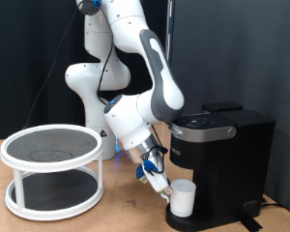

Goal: Make a cup of coffee with the keurig machine

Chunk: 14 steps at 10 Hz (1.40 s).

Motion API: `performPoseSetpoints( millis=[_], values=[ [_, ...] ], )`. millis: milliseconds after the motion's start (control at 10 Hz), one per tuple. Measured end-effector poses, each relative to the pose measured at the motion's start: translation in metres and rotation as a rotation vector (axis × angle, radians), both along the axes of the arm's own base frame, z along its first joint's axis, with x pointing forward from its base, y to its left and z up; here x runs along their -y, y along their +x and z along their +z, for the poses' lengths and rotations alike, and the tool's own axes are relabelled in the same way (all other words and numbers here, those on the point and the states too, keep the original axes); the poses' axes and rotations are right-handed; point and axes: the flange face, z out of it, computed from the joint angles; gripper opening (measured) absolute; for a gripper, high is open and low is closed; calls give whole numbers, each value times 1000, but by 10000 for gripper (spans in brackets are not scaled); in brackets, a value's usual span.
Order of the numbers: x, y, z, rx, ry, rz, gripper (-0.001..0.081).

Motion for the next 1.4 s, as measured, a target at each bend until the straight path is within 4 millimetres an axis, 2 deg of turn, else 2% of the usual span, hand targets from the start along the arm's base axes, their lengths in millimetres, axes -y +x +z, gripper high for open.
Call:
performPoseSetpoints(
  millis=[100,200,300,400,500,800,1200,1400],
  values=[
    [1,0,0,-9,-3,7,458],
    [6,-1,0,-32,-11,20,458],
    [13,-7,-2,-63,-17,39,638],
    [22,-16,-6,-94,-19,61,638],
    [33,-28,-11,-123,-16,73,719],
    [58,-51,-11,-87,28,75,734],
    [56,-51,-7,-107,55,93,734],
    [59,-48,11,-77,104,98,734]
  ],
)
